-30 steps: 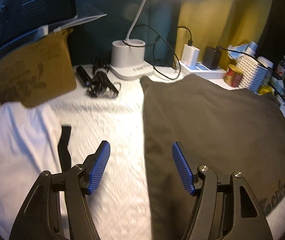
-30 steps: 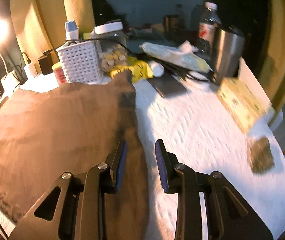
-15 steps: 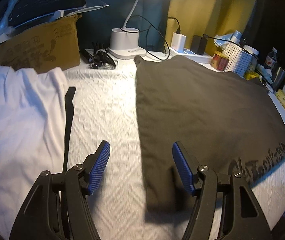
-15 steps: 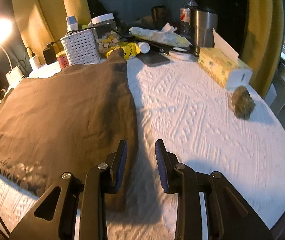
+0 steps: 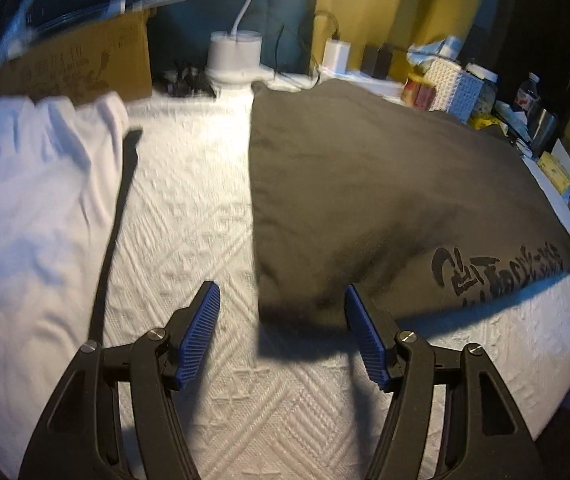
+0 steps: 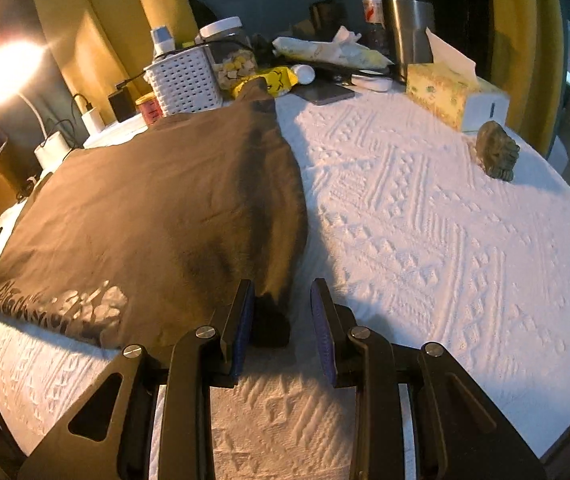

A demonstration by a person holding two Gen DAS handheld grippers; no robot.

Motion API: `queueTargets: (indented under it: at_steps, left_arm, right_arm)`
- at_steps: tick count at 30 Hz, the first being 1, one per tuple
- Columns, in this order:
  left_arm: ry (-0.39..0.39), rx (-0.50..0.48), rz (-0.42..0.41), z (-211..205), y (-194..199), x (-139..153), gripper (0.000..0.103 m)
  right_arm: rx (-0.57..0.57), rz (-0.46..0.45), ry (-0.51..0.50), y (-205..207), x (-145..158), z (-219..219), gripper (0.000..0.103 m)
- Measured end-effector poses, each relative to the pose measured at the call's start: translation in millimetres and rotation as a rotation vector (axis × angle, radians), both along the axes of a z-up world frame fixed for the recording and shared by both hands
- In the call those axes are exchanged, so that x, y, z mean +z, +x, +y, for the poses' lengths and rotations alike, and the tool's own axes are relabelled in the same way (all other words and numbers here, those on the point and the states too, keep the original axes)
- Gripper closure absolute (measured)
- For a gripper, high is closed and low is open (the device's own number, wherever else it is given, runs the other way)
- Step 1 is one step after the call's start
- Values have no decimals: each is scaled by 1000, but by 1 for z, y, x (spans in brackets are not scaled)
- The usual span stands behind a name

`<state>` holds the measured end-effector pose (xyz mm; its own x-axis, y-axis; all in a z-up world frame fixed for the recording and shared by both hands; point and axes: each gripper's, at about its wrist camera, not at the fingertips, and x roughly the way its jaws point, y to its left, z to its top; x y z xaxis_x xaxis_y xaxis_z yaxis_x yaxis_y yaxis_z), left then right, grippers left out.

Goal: Fold small clothes

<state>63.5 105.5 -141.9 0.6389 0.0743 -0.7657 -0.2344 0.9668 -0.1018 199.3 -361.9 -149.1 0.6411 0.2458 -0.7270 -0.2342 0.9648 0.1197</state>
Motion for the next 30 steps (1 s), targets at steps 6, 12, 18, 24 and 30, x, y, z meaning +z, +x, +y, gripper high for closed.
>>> queueTargets:
  at_steps: [6, 12, 18, 24, 30]
  left_arm:
    - [24, -35, -6, -6, 0, 0, 81]
    - [21, -74, -15, -20, -9, 10, 95]
    - [20, -99, -32, -34, -30, 24, 95]
    - [2, -128, -5, -47, -45, 22, 95]
    - [5, -151, 7, -56, -57, 21, 95]
  right_arm:
    - [48, -29, -44, -7, -3, 13, 93]
    - [54, -57, -52, -13, 4, 8, 97]
    - [54, -104, -105, -28, 19, 3, 97]
    - [42, -122, -131, -47, 25, -9, 97]
    - [18, -112, -133, -65, 16, -18, 97]
